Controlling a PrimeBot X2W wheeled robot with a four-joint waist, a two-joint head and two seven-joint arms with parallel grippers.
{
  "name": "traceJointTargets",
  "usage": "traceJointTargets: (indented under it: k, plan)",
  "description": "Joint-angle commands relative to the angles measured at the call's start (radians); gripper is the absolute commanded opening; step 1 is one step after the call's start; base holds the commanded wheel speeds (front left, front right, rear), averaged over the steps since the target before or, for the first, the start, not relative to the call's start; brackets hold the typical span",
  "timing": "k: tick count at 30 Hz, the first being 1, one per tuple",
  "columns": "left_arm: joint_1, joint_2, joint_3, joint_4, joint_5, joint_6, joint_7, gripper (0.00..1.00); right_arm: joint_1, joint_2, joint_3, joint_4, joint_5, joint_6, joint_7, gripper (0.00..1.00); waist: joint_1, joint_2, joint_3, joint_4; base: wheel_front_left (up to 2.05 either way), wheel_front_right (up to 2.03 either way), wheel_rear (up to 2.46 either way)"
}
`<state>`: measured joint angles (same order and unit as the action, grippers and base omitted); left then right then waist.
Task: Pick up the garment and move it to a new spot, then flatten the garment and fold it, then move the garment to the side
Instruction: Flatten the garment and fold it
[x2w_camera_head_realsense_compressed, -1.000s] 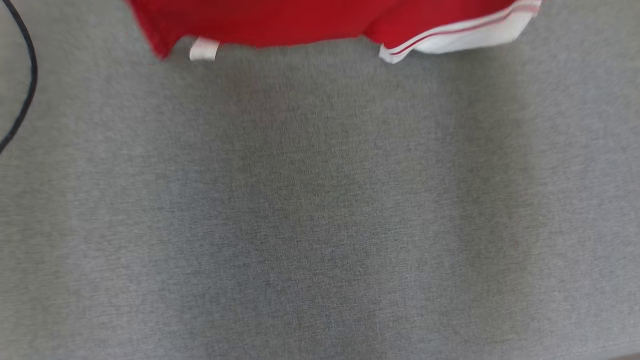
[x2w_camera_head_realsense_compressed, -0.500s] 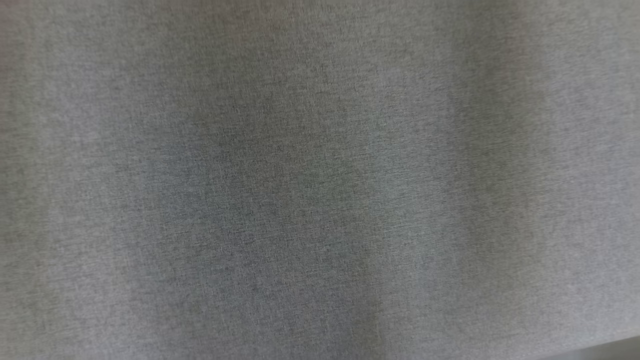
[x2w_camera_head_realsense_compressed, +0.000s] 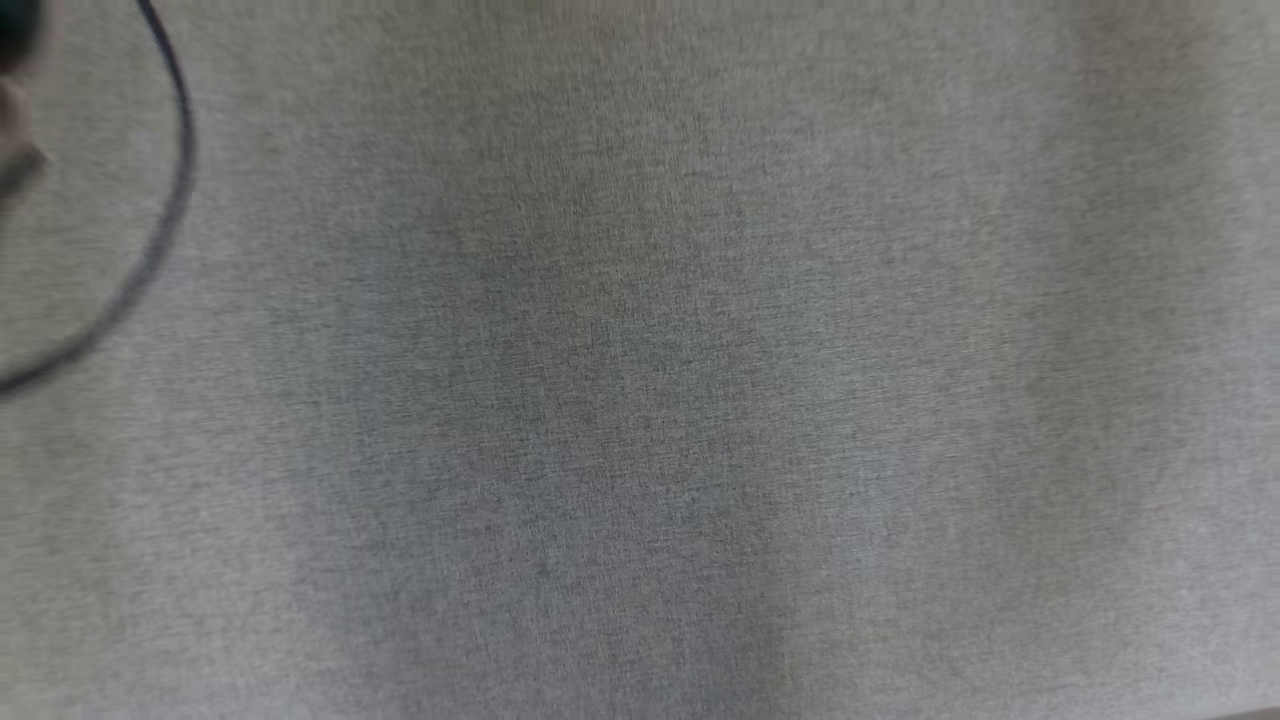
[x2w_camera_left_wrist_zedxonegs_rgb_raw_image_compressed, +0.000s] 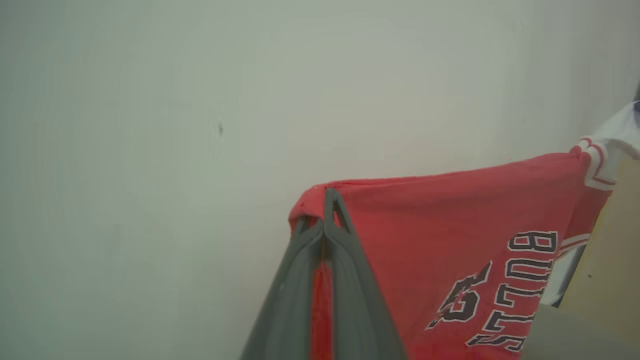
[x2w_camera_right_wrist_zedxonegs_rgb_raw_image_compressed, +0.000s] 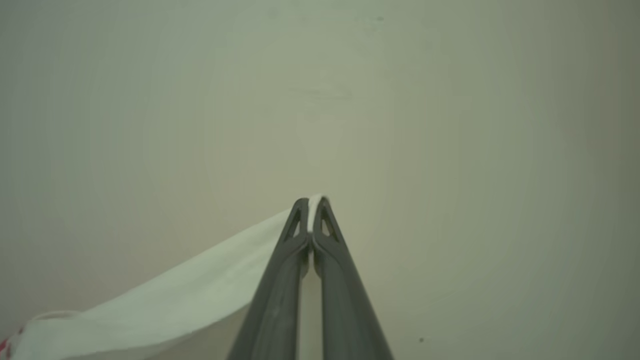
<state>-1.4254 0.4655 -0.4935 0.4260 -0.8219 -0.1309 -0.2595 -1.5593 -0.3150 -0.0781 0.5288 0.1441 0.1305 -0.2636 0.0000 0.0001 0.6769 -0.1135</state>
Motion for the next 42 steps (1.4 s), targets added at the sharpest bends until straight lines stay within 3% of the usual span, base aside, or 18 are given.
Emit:
traceJointTargets:
  k: [1,8,14,15,17,22,26,33,42]
  plan:
    - [0.043,0.011,-0.021,-0.019,-0.035,0.002,-0.003,0.0,0.046,-0.014,0.0,0.003,0.025,0.0,0.008,0.0,0.0,-0.0001,-0.044,0.013,0.0,0.0,0.0]
    - [0.239,0.118,-0.159,-0.142,-0.133,0.001,0.01,0.0,0.326,-0.019,0.046,-0.064,0.128,0.0,0.222,0.0,0.0,-0.0001,-0.174,0.026,0.0,0.0,0.0]
    - [0.437,0.199,-0.226,-0.201,-0.184,0.001,0.009,0.0,0.653,0.0,0.04,-0.274,0.204,0.0,0.48,0.0,0.0,-0.0001,-0.29,0.034,0.0,0.0,0.0]
    - [0.508,0.218,-0.238,-0.218,-0.193,0.009,0.008,0.0,0.759,0.011,0.014,-0.358,0.199,0.0,0.579,0.0,0.0,-0.0001,-0.324,0.037,0.0,0.0,0.0]
    - [0.585,0.222,-0.255,-0.239,-0.201,0.023,0.005,0.0,0.865,0.033,-0.012,-0.445,0.184,0.0,0.671,0.0,0.0,-0.0001,-0.36,0.041,0.0,0.0,0.0]
    - [0.777,0.212,-0.272,-0.29,-0.217,0.08,-0.003,0.0,1.111,0.081,-0.082,-0.627,0.126,0.0,0.889,0.0,0.0,-0.0001,-0.433,0.051,0.0,0.0,0.0]
    - [0.875,0.193,-0.279,-0.318,-0.2,0.11,-0.005,0.0,1.243,0.108,-0.119,-0.688,0.09,0.0,1.0,0.0,0.0,-0.0001,-0.464,0.062,0.0,0.0,0.0]
    - [1.071,0.109,-0.242,-0.321,-0.14,0.157,-0.006,0.0,1.498,0.146,-0.162,-0.798,0.034,0.0,1.266,0.0,0.0,-0.0001,-0.521,0.081,0.0,0.0,0.0]
    - [1.205,0.071,-0.282,-0.254,-0.061,0.215,-0.006,0.0,1.643,0.185,-0.185,-0.886,0.04,0.0,1.443,0.0,0.0,-0.0001,-0.552,0.084,0.0,0.0,0.0]
